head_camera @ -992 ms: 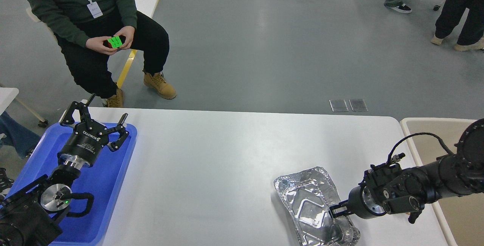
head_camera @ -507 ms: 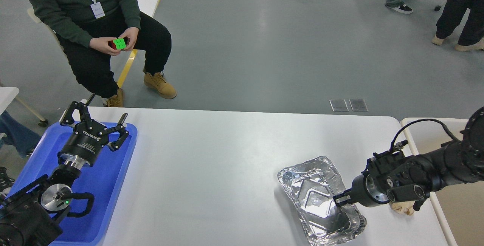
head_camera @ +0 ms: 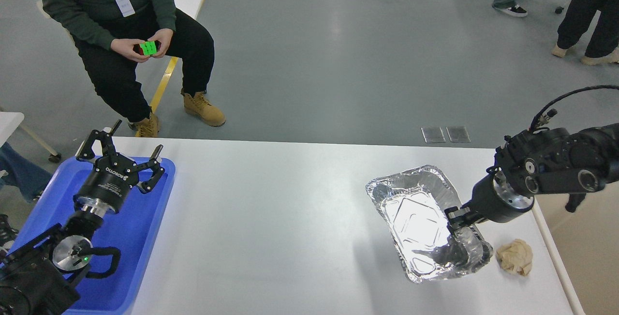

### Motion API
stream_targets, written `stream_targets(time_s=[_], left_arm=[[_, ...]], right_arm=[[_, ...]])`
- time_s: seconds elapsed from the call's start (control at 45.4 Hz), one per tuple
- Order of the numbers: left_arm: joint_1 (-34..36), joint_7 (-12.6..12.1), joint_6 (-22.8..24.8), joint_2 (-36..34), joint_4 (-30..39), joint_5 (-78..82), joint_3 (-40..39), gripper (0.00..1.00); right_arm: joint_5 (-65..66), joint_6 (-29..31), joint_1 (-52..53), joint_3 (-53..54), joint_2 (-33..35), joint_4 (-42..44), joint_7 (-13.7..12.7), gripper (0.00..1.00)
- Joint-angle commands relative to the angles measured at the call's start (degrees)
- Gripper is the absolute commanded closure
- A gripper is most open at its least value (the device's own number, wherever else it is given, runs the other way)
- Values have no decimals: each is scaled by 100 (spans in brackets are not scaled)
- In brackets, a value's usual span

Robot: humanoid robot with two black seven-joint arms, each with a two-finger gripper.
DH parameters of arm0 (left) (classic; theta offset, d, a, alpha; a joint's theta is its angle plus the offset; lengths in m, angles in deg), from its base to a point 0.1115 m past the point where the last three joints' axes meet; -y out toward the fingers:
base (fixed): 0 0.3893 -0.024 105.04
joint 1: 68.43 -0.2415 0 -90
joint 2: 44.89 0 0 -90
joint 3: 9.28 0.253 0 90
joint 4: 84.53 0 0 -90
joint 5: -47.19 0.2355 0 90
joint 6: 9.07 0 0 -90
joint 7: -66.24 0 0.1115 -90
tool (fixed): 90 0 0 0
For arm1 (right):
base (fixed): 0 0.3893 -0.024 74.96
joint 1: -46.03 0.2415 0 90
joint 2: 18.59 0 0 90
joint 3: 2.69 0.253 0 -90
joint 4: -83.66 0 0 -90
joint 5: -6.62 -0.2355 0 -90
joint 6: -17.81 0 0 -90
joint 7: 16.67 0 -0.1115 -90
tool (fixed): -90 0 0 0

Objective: Tidy desktop
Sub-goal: 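Lift the foil tray with the right gripper and carry it toward the bin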

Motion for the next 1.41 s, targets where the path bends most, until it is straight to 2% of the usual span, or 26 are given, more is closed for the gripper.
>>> stream_targets(time_s=[0.0,0.551,1.058,1.256,1.388], left_arm=[[-8,0,0,0,0,-8,-17,1],[-8,0,0,0,0,-8,-9,1],[-8,0,0,0,0,-8,-9,1],[-8,-9,0,0,0,-17,-9,1],[-8,0,0,0,0,-17,-9,1]], right_arm=[[-24,819,1139,3,367,-515,87,100],[-51,2805,3074,231,1166,-532,87,100],[-525,2859,3452,267,1299,-374,78,100],[-578,2859,3399,-383,1369,-32,87,100],[-569,2859,3189,-761,1676,530,87,100]])
